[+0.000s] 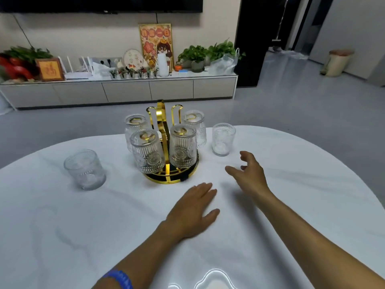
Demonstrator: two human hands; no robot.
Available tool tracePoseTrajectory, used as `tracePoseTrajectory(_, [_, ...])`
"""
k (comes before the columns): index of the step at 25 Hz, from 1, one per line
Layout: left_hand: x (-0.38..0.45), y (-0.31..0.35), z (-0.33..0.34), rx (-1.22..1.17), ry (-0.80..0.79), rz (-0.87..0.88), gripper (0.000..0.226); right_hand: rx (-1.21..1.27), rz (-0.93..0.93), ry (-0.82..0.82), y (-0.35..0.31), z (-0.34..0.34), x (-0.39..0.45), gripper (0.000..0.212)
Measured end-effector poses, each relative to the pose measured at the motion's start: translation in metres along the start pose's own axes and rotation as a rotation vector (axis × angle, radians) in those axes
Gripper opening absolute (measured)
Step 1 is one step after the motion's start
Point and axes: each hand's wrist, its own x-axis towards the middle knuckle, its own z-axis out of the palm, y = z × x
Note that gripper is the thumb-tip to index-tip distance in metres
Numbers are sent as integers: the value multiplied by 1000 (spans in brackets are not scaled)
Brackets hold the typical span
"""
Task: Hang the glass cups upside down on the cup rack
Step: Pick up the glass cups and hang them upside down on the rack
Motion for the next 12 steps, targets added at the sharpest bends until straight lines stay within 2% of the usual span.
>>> tracePoseTrajectory(4, [18,-16,14,69,-24,89,69,24,30,-26,12,18,40,91])
tracePoseTrajectory(8, [16,-16,16,32,23,76,67,85,29,54,5,45,80,112])
tracePoseTrajectory(10, [16,-15,14,13,44,74,66,74,26,76,-1,53,94,109])
tracePoseTrajectory(12, [17,-15,15,-2,54,72,66,56,33,101,-3,56,102,91])
